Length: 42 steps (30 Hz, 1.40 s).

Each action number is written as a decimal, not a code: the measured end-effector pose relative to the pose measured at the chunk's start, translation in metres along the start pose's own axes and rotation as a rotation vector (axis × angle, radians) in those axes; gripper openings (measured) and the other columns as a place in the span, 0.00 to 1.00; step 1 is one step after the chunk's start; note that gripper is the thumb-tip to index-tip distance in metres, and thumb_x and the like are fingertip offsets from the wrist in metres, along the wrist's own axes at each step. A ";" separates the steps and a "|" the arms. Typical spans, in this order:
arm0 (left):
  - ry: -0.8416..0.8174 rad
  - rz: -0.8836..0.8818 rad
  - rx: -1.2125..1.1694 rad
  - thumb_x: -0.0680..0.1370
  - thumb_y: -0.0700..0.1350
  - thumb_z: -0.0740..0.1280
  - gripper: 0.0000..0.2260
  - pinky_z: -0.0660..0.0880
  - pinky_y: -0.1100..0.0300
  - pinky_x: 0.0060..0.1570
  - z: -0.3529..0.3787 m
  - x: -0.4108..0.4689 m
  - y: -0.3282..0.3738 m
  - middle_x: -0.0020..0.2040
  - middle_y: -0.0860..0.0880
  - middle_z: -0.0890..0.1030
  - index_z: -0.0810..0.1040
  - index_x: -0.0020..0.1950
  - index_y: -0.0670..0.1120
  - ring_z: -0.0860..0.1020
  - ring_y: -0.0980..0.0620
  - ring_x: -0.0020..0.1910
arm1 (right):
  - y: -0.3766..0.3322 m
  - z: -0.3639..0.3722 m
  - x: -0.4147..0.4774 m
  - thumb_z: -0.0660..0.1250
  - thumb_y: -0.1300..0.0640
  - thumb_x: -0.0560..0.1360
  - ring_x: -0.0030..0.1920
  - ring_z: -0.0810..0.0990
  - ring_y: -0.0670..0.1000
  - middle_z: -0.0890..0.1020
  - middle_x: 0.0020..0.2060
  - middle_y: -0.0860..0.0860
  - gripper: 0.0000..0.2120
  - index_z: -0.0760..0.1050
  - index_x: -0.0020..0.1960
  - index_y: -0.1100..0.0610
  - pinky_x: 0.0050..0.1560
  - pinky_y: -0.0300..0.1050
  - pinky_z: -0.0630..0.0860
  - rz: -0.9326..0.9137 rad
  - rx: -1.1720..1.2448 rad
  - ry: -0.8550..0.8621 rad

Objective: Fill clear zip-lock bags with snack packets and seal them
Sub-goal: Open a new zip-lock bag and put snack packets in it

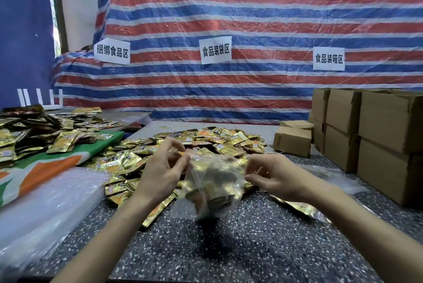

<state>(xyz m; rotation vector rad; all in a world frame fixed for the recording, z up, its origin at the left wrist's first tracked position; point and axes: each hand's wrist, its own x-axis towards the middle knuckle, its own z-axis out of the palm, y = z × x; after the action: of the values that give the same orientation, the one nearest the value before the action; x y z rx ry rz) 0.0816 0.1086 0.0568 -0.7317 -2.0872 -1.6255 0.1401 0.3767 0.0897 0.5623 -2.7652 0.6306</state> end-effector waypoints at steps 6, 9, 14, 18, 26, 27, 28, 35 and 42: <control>-0.006 0.055 0.102 0.78 0.38 0.70 0.04 0.81 0.59 0.41 -0.004 0.007 0.005 0.40 0.48 0.84 0.82 0.48 0.47 0.83 0.53 0.40 | -0.002 -0.006 0.002 0.71 0.61 0.76 0.39 0.81 0.38 0.82 0.39 0.46 0.05 0.79 0.46 0.51 0.42 0.35 0.78 0.003 0.079 0.189; 0.068 -0.003 -0.006 0.76 0.40 0.72 0.04 0.78 0.66 0.34 -0.008 0.013 0.011 0.40 0.48 0.85 0.83 0.45 0.49 0.84 0.55 0.38 | -0.005 -0.016 0.007 0.73 0.61 0.74 0.40 0.83 0.42 0.84 0.40 0.47 0.03 0.82 0.46 0.54 0.44 0.40 0.81 -0.025 0.130 0.296; 0.173 -0.101 -0.151 0.77 0.41 0.70 0.04 0.81 0.55 0.46 -0.018 0.023 0.021 0.41 0.48 0.86 0.84 0.45 0.46 0.85 0.49 0.43 | -0.008 -0.033 0.011 0.75 0.63 0.73 0.42 0.85 0.45 0.87 0.41 0.48 0.05 0.85 0.46 0.55 0.48 0.42 0.82 -0.043 0.229 0.239; 0.048 -0.088 -0.095 0.78 0.50 0.68 0.08 0.80 0.62 0.43 -0.017 0.011 0.021 0.43 0.51 0.86 0.83 0.48 0.47 0.84 0.52 0.45 | -0.008 -0.029 0.009 0.74 0.63 0.73 0.41 0.84 0.44 0.86 0.40 0.48 0.04 0.85 0.46 0.55 0.46 0.41 0.82 -0.043 0.147 0.222; -0.213 -0.053 -0.209 0.74 0.57 0.73 0.12 0.79 0.65 0.44 -0.005 -0.036 0.002 0.47 0.48 0.86 0.85 0.48 0.50 0.84 0.52 0.46 | -0.014 -0.018 0.012 0.74 0.56 0.75 0.41 0.82 0.44 0.84 0.41 0.45 0.03 0.84 0.49 0.53 0.44 0.42 0.80 -0.027 0.045 0.314; -0.202 -0.028 -0.218 0.74 0.53 0.73 0.08 0.79 0.66 0.43 -0.004 -0.036 0.003 0.47 0.47 0.86 0.85 0.48 0.50 0.85 0.51 0.46 | -0.015 -0.018 0.012 0.73 0.57 0.75 0.39 0.82 0.45 0.84 0.41 0.45 0.03 0.84 0.49 0.53 0.42 0.44 0.82 -0.021 0.051 0.315; -0.177 0.008 -0.203 0.73 0.49 0.73 0.06 0.79 0.66 0.42 -0.003 -0.035 0.004 0.46 0.47 0.86 0.85 0.47 0.49 0.85 0.51 0.45 | -0.015 -0.018 0.012 0.73 0.58 0.75 0.37 0.83 0.46 0.85 0.40 0.46 0.03 0.84 0.49 0.55 0.40 0.47 0.83 -0.015 0.081 0.318; 0.026 0.015 -0.168 0.74 0.45 0.69 0.08 0.82 0.57 0.39 -0.005 -0.020 0.002 0.40 0.46 0.86 0.86 0.48 0.45 0.84 0.48 0.38 | -0.005 -0.025 0.008 0.74 0.64 0.73 0.42 0.86 0.52 0.86 0.43 0.54 0.08 0.83 0.51 0.61 0.49 0.53 0.84 0.038 0.371 0.212; 0.151 -0.096 -0.379 0.69 0.43 0.73 0.04 0.80 0.64 0.35 -0.004 -0.013 0.004 0.39 0.44 0.86 0.88 0.41 0.49 0.85 0.49 0.36 | 0.001 -0.031 0.002 0.73 0.68 0.71 0.45 0.86 0.57 0.87 0.44 0.55 0.09 0.85 0.49 0.58 0.50 0.57 0.83 0.025 0.409 0.241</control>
<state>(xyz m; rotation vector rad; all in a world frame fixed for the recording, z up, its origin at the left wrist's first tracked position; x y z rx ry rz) 0.0939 0.1033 0.0533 -0.6062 -1.7539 -2.0921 0.1431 0.3914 0.1174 0.4918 -2.4297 1.1984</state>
